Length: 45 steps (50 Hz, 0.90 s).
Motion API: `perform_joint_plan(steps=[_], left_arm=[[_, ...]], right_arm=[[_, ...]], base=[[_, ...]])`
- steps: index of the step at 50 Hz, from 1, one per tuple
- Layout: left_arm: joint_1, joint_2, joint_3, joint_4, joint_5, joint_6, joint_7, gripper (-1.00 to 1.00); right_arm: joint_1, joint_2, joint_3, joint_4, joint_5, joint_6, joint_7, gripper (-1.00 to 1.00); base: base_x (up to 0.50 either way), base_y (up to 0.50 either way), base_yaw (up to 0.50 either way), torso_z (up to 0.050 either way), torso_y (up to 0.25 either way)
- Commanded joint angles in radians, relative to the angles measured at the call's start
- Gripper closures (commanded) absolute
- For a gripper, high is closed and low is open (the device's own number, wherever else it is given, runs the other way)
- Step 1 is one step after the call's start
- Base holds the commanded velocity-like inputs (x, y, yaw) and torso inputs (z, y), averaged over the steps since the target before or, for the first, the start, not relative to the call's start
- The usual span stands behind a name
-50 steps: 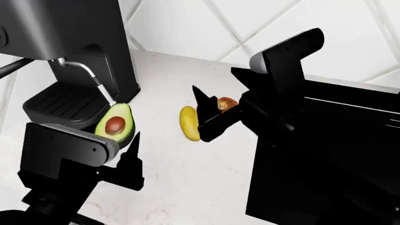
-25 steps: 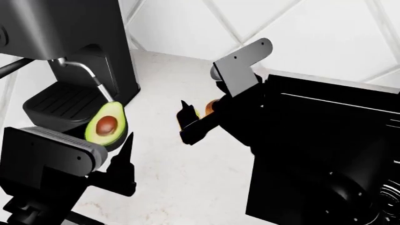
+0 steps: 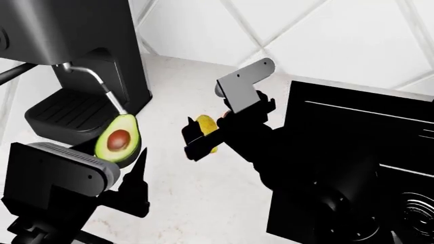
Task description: Pick up the fruits and vegetables and place them in the sink. Turn on the sink faucet to wash them. Then turn the sink off and put them in the tray.
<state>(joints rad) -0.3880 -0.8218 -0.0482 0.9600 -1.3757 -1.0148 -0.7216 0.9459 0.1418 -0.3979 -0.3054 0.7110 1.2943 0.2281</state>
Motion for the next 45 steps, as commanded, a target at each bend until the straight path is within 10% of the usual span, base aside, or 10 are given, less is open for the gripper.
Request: perform_joint_plan(steps=[1, 45], left_arm=[[-0.002, 0.002, 0.007, -0.001, 0.001, 0.009, -0.007, 1.00], [0.031, -0.002, 0.023, -0.013, 0.062, 0.039, 0.033, 1.00]], right_arm=[[-0.027, -0.007, -0.033, 0.069, -0.031, -0.083, -0.004, -1.00], [-0.105, -0.010, -0.114, 0.240, -0.074, -0.263, -0.040, -1.00]], base=[[0.00, 0.00, 0.00, 0.000, 0.000], [0.00, 0.00, 0.00, 0.000, 0.000]])
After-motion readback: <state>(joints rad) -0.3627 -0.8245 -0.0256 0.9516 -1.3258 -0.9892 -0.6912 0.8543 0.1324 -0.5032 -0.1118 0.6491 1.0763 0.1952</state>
